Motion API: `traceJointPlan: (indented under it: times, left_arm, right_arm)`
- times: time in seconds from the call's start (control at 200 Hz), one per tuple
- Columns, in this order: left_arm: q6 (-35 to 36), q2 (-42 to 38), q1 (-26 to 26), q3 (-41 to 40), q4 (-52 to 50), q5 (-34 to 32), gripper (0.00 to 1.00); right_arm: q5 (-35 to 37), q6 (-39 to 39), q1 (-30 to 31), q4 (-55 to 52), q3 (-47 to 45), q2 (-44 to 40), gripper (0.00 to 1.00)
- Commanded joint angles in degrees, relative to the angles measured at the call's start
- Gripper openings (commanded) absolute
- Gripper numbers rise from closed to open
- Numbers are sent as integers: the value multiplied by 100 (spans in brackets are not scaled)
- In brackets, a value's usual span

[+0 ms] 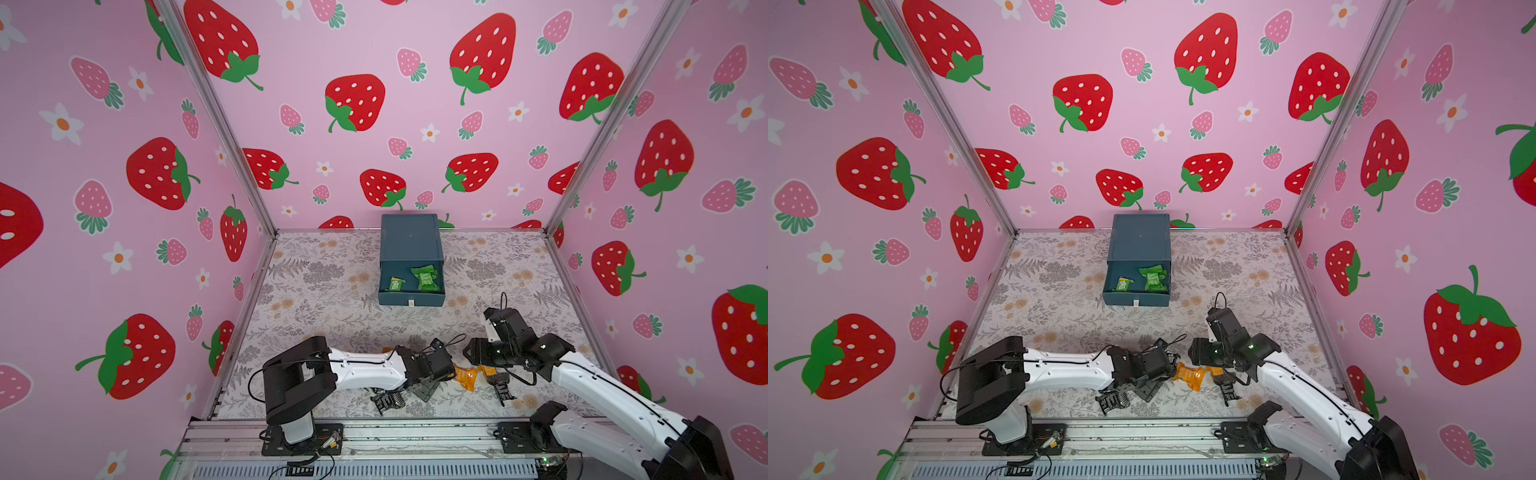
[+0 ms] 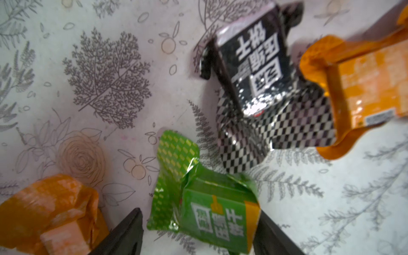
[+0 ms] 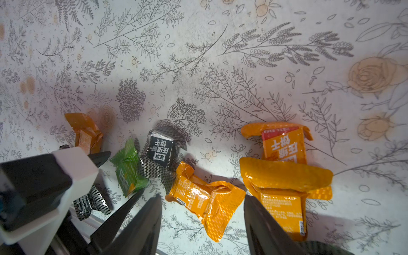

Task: Place the cookies into the drawer by color
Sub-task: Pick up the cookie at the center of the board.

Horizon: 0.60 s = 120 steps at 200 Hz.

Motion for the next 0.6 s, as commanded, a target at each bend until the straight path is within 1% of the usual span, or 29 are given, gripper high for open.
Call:
traceJointPlan:
  times: [0.0, 0.09, 0.185, 0.27, 0.345, 0.4, 0.525, 0.595]
  left_arm:
    - [-427, -175, 11, -141, -719, -197, 81]
    - [-684, -399, -2, -366, -624, -46, 81]
    - [-709, -684, 10, -660, -232, 247, 80]
    - [-713, -835, 119, -890, 367, 784, 75]
    - [-746, -900, 154, -999, 870, 1199, 76]
    - [-849, -931, 154, -980, 999, 1232, 80]
    - [-1057, -862, 185, -769, 825, 964, 92]
    - [-1184, -763, 288, -748, 902, 1006, 98]
  right_arm:
    - [-72, -83, -18, 15, -75, 5, 64]
    - [-82, -83, -22, 19, -91, -17, 64]
    - [-98, -92, -18, 25, -79, -20, 64]
    - [-132, -101, -18, 32, -77, -34, 64]
    - [-142, -101, -19, 34, -79, -46, 64]
    - [-160, -92, -19, 65, -95, -51, 64]
    - [-195, -83, -19, 79, -109, -40, 64]
    - [-213, -92, -18, 75, -107, -40, 64]
